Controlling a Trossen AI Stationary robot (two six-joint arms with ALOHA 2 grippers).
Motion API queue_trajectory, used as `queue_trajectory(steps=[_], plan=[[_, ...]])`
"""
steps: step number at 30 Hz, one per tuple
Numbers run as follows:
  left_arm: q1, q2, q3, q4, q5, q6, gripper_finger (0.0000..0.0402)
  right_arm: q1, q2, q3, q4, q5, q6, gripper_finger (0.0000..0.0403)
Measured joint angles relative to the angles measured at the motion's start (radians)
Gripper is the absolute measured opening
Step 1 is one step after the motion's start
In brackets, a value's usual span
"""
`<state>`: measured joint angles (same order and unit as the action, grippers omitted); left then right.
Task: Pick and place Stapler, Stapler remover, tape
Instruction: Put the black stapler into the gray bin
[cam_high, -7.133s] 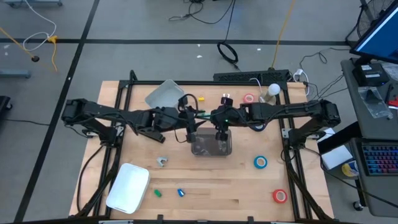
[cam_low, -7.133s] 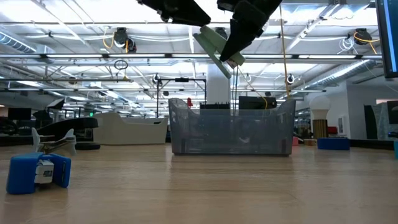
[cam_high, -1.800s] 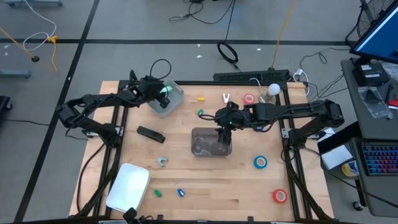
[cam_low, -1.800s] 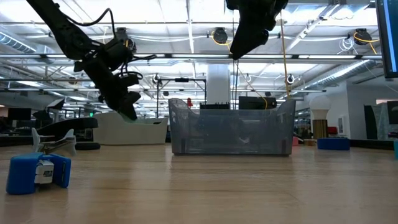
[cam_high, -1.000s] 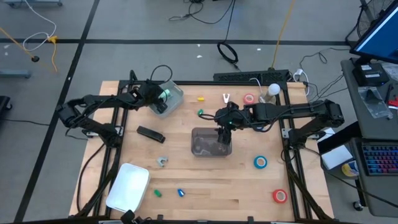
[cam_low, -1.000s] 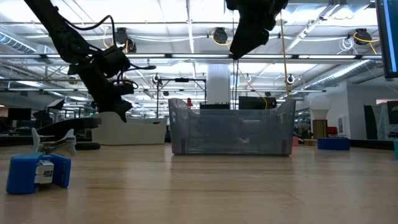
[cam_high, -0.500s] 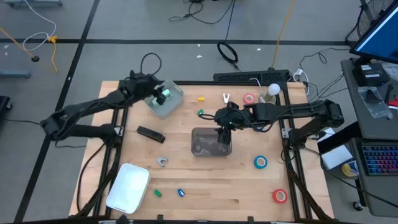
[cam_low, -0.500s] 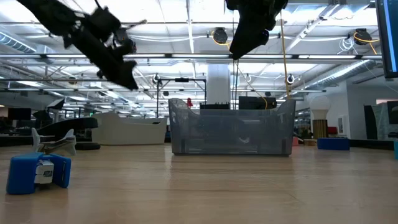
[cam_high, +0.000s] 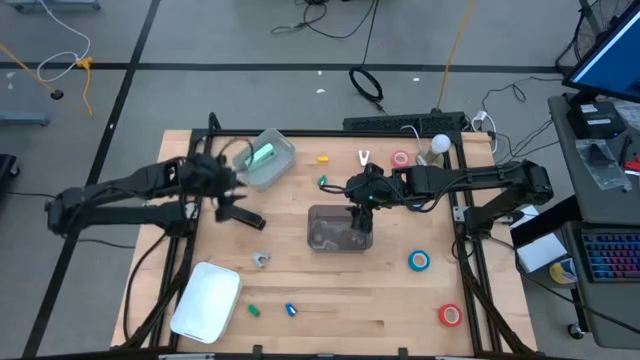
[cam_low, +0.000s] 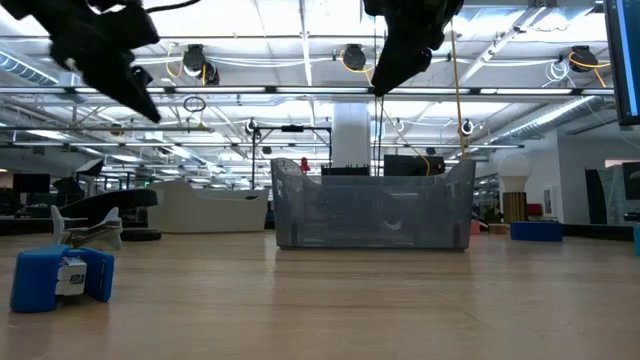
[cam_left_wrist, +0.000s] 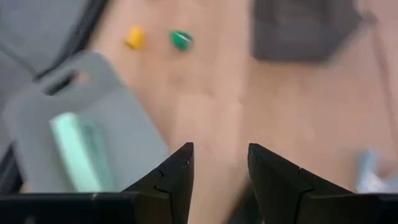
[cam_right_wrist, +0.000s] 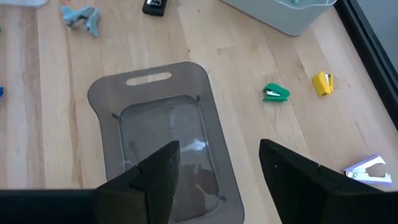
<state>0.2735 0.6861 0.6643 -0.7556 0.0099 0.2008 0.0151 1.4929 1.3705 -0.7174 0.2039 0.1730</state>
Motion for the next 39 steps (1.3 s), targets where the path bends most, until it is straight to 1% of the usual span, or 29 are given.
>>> queue_trajectory(steps=[2, 5, 10, 13, 16, 21, 26, 30, 35, 36, 39], plan=[[-0.055, 0.001, -0.002, 0.0, -0.005, 0.007, 0.0152, 0.0, 0.0, 0.0, 0.0, 0.002, -0.002, 0.0213], [-0.111, 0.026, -0.002, 0.003, -0.055, 0.005, 0.0152, -0.001, 0.0, 0.0, -0.003, 0.002, -0.002, 0.0212], [-0.157, 0.11, -0.002, 0.004, -0.105, 0.003, 0.0152, 0.0, -0.005, 0.0, 0.021, 0.015, -0.01, 0.0212], [-0.167, 0.182, -0.002, 0.005, -0.107, 0.0, 0.0152, 0.0, -0.026, -0.001, 0.019, 0.085, -0.027, 0.0211], [-0.171, 0.254, -0.002, 0.007, -0.108, -0.025, 0.0152, 0.0, -0.077, -0.046, 0.039, 0.148, -0.029, 0.0212], [-0.17, 0.322, -0.002, 0.008, -0.121, -0.07, 0.0152, 0.0, -0.235, -0.198, 0.159, 0.157, 0.002, 0.0215], [-0.17, 0.336, -0.002, 0.007, -0.121, -0.075, 0.0152, 0.0, -0.441, -0.38, 0.284, 0.136, 0.036, 0.0213], [-0.17, 0.336, -0.002, 0.007, -0.126, -0.057, 0.0152, 0.0, -0.608, -0.532, 0.413, 0.134, 0.085, 0.0213], [-0.169, 0.35, -0.002, 0.007, -0.115, -0.05, 0.0152, 0.0, -0.784, -0.713, 0.601, 0.133, 0.088, 0.0213], [-0.169, 0.359, -0.002, 0.007, -0.112, -0.046, 0.0152, 0.0, -0.815, -0.742, 0.631, 0.128, 0.105, 0.0212], [-0.169, 0.402, -0.001, 0.006, -0.077, -0.028, 0.0152, 0.0, -0.891, -0.825, 0.726, 0.058, 0.137, 0.0211]])
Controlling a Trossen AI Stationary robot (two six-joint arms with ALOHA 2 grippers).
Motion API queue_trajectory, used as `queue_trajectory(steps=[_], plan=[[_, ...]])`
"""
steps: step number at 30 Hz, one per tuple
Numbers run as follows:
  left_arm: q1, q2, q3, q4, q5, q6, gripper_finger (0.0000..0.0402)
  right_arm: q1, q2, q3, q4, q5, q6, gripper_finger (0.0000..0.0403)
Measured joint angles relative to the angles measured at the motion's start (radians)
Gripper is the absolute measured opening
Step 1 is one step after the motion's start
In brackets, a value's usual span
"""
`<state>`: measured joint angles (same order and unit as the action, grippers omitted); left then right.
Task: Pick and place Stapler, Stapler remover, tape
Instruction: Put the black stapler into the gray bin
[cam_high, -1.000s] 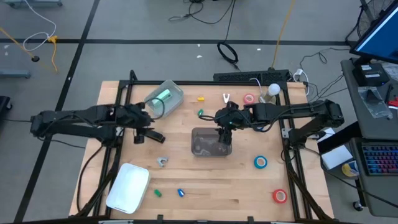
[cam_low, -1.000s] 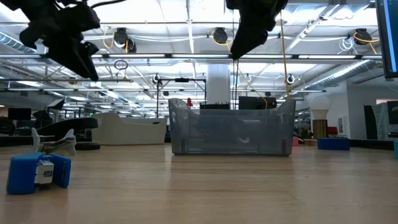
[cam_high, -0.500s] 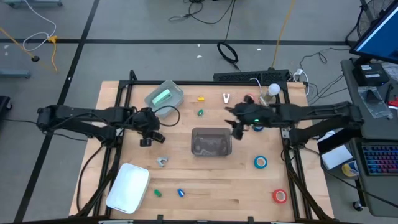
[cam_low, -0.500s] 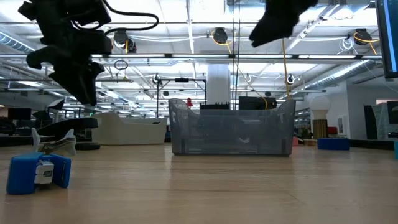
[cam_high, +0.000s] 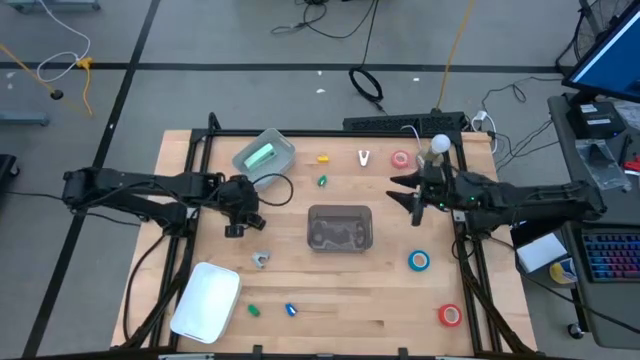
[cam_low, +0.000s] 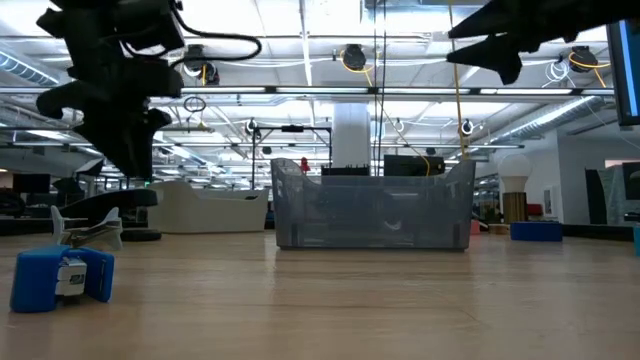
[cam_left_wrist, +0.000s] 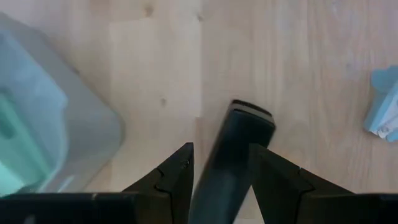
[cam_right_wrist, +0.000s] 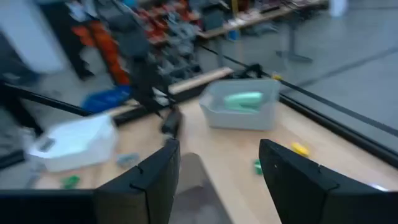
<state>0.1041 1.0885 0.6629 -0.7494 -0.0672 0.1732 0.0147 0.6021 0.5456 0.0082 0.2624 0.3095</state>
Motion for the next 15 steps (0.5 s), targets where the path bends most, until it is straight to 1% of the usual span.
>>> queue_trajectory(steps=[3, 6, 9, 15], plan=[[0.0, 0.066, 0.007, -0.017, 0.022, 0.01, 0.0152, 0.0, -0.049, -0.06, 0.076, -0.093, -0.001, 0.0212], [0.0, 0.124, 0.042, -0.055, 0.009, 0.013, 0.0152, 0.0, -0.078, -0.087, 0.1, -0.132, 0.021, 0.0214], [0.0, 0.151, 0.054, -0.062, 0.006, 0.022, 0.0152, 0.0, -0.091, -0.099, 0.099, -0.134, 0.035, 0.0215], [0.0, 0.155, 0.055, -0.069, 0.013, 0.039, 0.0152, 0.0, -0.093, -0.101, 0.098, -0.134, 0.035, 0.0216]])
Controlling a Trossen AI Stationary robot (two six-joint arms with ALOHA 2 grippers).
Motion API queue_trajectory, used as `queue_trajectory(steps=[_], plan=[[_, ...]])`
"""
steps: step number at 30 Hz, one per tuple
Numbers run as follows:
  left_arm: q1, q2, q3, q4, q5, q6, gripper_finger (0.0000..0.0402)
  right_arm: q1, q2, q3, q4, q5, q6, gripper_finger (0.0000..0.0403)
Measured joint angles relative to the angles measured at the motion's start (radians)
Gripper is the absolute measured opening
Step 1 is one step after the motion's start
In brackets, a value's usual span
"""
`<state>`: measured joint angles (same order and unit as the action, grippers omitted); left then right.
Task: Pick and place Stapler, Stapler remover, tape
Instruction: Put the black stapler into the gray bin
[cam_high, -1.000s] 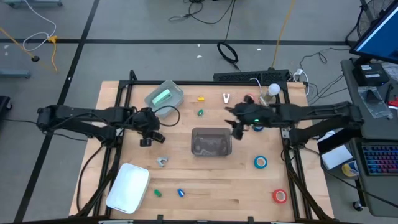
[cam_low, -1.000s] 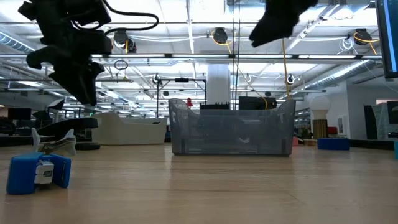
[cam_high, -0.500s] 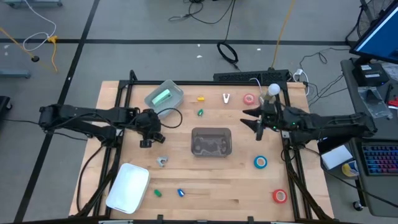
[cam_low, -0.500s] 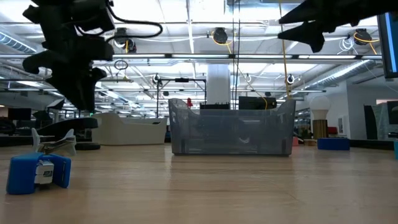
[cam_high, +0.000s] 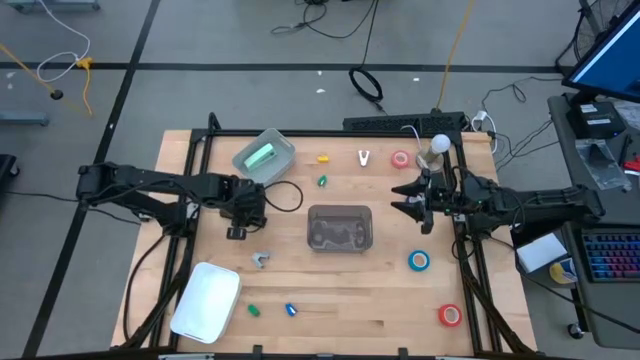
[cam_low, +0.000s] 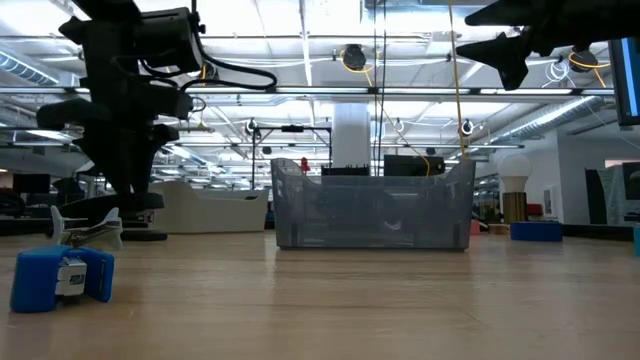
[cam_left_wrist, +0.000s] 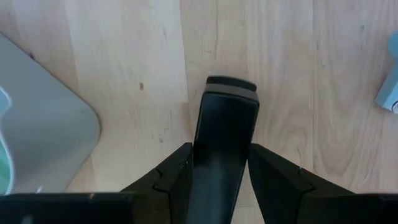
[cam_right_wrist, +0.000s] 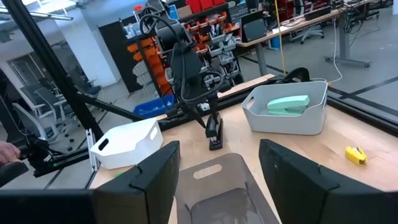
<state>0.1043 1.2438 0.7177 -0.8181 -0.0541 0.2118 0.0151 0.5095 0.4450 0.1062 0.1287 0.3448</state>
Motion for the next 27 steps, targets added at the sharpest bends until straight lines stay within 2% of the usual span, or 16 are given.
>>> queue_trajectory(steps=[9, 16, 22, 27], plan=[[-0.001, 0.0, 0.004, -0.006, -0.038, -0.067, 0.0152, 0.0, 0.0, 0.0, 0.0, 0.0, 0.002, 0.0213], [0.0, 0.0, 0.06, -0.067, -0.047, -0.14, 0.0156, 0.0, 0.0, 0.0, -0.001, 0.0, 0.002, 0.0216], [0.0, -0.002, 0.061, -0.097, -0.052, -0.223, 0.0194, 0.0, 0.0, 0.0, -0.001, 0.0, 0.002, 0.0213], [0.0, -0.002, 0.061, -0.092, -0.079, -0.172, 0.0231, 0.0, 0.0, 0.0, -0.001, 0.0, -0.007, 0.0216]])
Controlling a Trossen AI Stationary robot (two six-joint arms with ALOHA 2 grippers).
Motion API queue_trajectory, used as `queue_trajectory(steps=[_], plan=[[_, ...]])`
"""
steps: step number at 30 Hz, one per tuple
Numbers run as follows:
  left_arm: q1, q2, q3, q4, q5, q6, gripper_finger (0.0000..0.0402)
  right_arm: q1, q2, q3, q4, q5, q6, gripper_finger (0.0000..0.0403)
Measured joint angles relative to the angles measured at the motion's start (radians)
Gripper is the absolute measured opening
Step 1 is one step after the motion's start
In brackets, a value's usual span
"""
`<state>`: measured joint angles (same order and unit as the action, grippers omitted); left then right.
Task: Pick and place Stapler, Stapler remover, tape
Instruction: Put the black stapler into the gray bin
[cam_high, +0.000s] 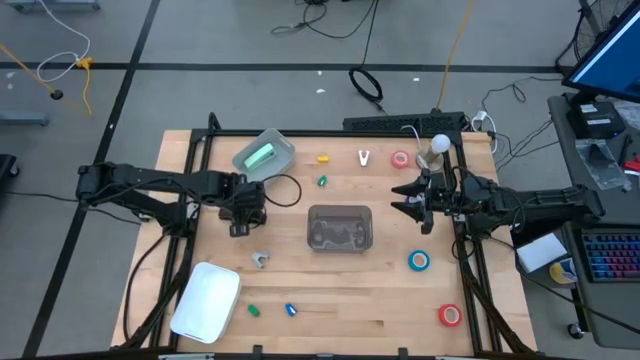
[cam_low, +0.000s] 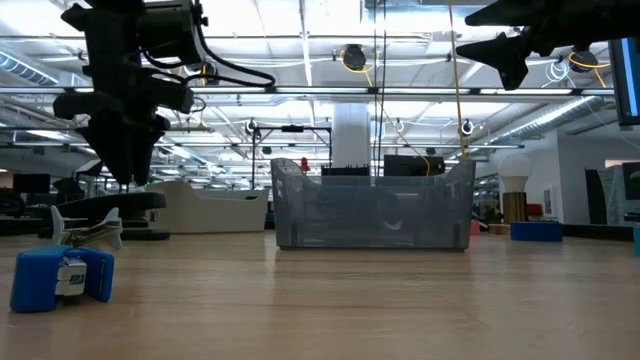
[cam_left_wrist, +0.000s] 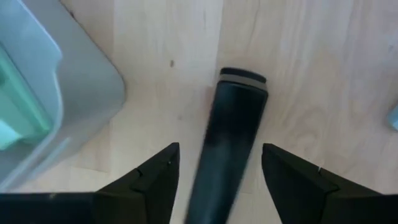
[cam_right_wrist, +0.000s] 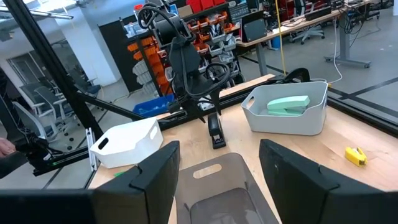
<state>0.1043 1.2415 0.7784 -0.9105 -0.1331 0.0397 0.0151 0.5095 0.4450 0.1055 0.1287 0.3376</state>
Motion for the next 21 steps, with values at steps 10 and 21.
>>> queue_trajectory(steps=[10, 21], plan=[[0.03, 0.007, -0.028, 0.06, 0.017, 0.06, 0.0248, 0.0, 0.0, 0.0, 0.0, -0.003, -0.009, 0.0214], [0.044, 0.08, -0.066, 0.182, 0.037, 0.093, 0.0248, 0.0, 0.0, 0.001, 0.0, -0.002, -0.009, 0.0213]])
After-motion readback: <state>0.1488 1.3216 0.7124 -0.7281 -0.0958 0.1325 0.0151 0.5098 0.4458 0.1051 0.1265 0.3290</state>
